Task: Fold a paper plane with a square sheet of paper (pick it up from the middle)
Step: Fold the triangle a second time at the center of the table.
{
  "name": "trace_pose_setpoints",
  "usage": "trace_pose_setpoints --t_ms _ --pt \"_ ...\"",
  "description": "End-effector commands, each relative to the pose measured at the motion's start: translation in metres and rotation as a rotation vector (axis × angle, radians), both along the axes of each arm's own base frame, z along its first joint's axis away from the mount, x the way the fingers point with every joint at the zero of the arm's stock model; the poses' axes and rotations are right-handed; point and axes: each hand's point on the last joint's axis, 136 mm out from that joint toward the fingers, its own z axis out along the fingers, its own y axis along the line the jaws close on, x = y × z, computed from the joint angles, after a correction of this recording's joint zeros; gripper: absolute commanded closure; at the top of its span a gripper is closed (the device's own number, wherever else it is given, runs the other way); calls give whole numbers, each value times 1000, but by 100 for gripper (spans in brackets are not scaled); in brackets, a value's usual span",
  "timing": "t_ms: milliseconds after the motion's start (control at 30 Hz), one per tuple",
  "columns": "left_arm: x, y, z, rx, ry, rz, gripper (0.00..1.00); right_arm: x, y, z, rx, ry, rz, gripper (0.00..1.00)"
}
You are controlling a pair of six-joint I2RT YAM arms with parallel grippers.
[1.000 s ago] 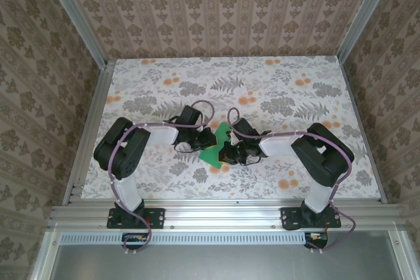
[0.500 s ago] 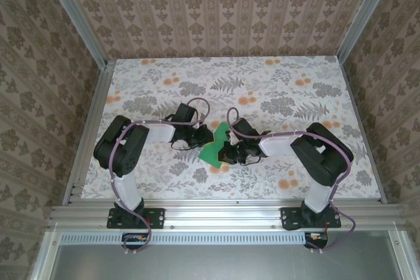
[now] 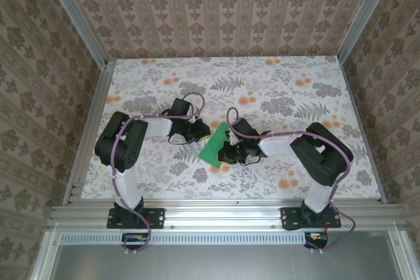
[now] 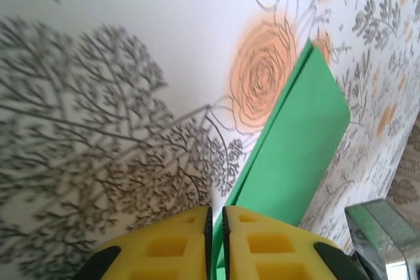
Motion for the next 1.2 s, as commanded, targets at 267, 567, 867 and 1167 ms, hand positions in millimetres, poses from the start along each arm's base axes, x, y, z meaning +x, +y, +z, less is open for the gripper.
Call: trace_pose_setpoints --t_ms 267,567,867,1167 --pt "-3 4 31 49 -58 -10 85 -20 -24 -33 -149 104 1 95" --pt "-34 -15 27 13 -21 -88 90 -15 -20 -30 -134 85 -5 94" --pt "-36 -19 -5 59 37 -105 92 -10 -15 -22 -106 71 -10 94" --pt "-46 -3 -32 154 70 -110 93 9 7 18 -27 3 -7 92"
